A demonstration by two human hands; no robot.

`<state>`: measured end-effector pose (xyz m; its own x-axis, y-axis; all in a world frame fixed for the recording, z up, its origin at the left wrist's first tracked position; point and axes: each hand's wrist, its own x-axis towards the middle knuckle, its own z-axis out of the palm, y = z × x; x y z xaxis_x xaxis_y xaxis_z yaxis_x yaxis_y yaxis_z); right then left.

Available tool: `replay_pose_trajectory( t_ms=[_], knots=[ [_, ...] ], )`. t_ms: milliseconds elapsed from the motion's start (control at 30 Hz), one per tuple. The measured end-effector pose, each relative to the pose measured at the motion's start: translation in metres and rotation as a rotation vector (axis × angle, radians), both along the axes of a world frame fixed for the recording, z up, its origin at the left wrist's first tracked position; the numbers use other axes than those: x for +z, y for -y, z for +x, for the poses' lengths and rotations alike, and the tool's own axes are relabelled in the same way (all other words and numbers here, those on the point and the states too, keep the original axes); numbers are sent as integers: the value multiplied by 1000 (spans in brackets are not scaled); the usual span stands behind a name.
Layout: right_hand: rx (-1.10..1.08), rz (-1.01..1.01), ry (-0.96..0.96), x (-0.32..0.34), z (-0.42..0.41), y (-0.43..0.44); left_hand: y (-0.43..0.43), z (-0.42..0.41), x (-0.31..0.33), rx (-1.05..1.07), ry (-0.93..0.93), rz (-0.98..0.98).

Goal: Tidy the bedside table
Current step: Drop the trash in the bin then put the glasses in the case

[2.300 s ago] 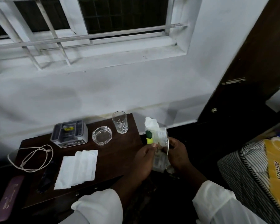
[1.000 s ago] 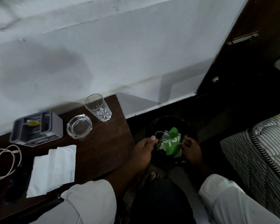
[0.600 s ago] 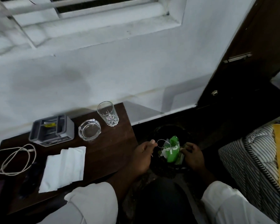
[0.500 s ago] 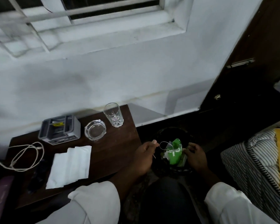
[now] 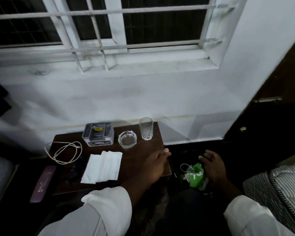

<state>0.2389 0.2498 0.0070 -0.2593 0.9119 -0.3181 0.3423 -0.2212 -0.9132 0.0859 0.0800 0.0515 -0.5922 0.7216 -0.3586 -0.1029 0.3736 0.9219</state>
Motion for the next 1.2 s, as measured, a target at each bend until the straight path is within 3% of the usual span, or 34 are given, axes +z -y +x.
replay_pose_trajectory(
  t_ms=[167, 433, 833, 1200],
  knots=[
    [50, 72, 10, 31, -12, 21, 25, -6, 23, 48, -49, 42],
    [102, 20, -117, 70, -38, 73, 72, -14, 48, 125, -46, 95],
    [257, 25, -261, 98, -84, 149, 132, -31, 65, 199, 49, 134],
    [421, 45, -274, 112, -114, 209, 177, -38, 61, 270, 35, 179]
  ],
)
